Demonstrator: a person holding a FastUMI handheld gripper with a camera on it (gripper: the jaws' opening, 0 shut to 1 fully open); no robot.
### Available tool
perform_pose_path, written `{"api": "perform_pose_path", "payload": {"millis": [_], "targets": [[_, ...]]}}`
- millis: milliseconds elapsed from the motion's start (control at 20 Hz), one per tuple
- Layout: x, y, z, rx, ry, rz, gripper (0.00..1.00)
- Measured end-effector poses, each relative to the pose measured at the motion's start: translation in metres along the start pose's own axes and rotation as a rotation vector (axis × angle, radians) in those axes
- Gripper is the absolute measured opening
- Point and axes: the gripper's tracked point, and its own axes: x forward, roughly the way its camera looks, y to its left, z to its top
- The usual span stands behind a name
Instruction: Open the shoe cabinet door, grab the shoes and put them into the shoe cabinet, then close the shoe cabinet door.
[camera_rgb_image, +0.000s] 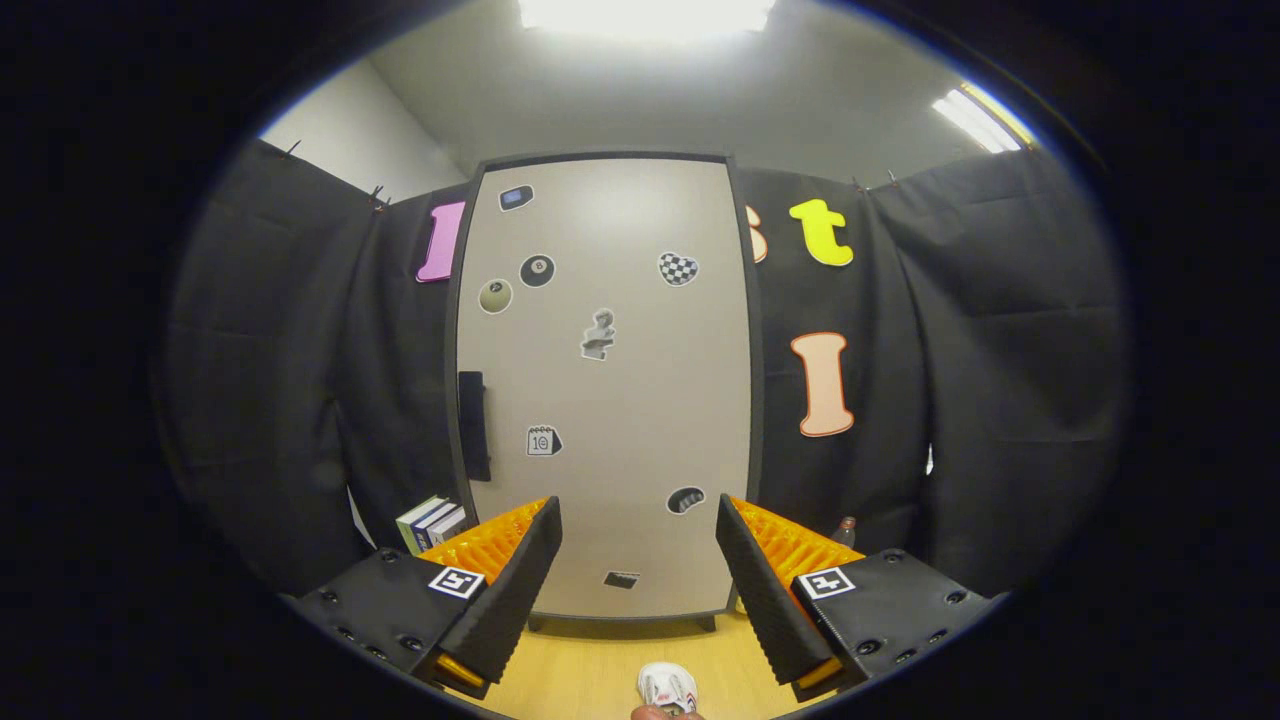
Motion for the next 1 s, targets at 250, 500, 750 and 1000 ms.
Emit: {"api": "perform_pose_path", "payload": {"millis": [250, 500, 750, 1000], "targets": [[0.050, 0.055, 0.016, -0.021, -0.019, 0.100, 0.98], [0.106, 0.105, 0.028, -0.013, -0.038, 0.173, 0.98], [0.151, 0.141, 0.022, 0.011, -0.025, 0.202, 0.98], [0.181, 0.161, 0.004, -0.029, 0.005, 0.194, 0.98]]}}
